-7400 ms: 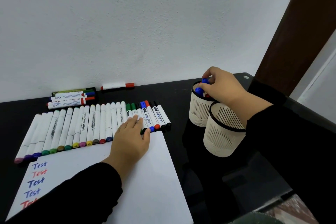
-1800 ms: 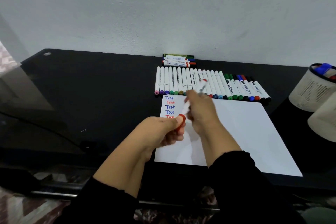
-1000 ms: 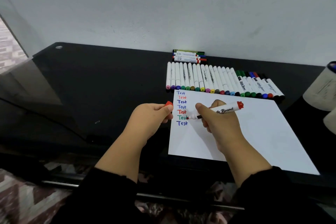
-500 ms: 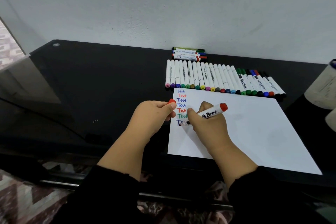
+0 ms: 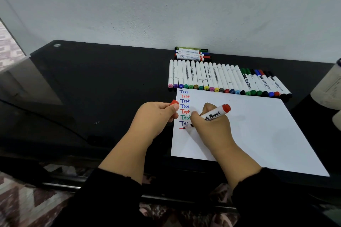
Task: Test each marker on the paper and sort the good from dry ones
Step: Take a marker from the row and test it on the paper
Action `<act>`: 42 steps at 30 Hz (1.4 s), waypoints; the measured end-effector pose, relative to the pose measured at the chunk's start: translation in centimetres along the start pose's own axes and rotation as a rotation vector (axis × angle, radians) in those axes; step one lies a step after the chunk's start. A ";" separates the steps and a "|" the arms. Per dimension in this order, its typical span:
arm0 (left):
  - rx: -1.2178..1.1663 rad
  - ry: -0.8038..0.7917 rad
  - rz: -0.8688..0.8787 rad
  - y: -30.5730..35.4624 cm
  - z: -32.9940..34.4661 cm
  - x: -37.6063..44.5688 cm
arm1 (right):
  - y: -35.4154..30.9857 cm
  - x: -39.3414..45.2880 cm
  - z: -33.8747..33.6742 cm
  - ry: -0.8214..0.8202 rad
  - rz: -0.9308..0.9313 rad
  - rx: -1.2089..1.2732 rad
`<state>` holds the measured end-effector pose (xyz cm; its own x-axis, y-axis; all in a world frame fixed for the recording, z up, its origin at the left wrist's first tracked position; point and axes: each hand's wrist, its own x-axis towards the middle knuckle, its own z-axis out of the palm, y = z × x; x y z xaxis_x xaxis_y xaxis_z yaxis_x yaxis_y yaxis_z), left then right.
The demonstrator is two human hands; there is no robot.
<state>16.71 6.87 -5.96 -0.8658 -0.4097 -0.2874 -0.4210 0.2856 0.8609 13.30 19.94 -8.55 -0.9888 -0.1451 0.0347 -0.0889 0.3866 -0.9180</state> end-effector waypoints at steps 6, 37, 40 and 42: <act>0.005 -0.010 -0.010 0.1 0.1 0.0 | -0.1 -0.2 0.1 -0.057 -0.002 -0.027; 0.020 -0.011 -0.035 0.3 0.3 -0.3 | 0.1 -0.1 -0.4 0.052 0.044 0.041; 0.033 -0.013 -0.039 0.3 0.4 -0.3 | 0.2 -0.1 -0.4 0.045 0.036 0.000; 0.034 -0.016 -0.041 0.3 0.4 -0.2 | 0.3 0.0 -0.5 0.051 0.042 0.001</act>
<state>16.68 7.37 -5.77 -0.8516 -0.4079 -0.3291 -0.4651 0.2986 0.8334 13.20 20.48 -8.60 -0.9965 -0.0819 0.0167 -0.0475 0.3906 -0.9193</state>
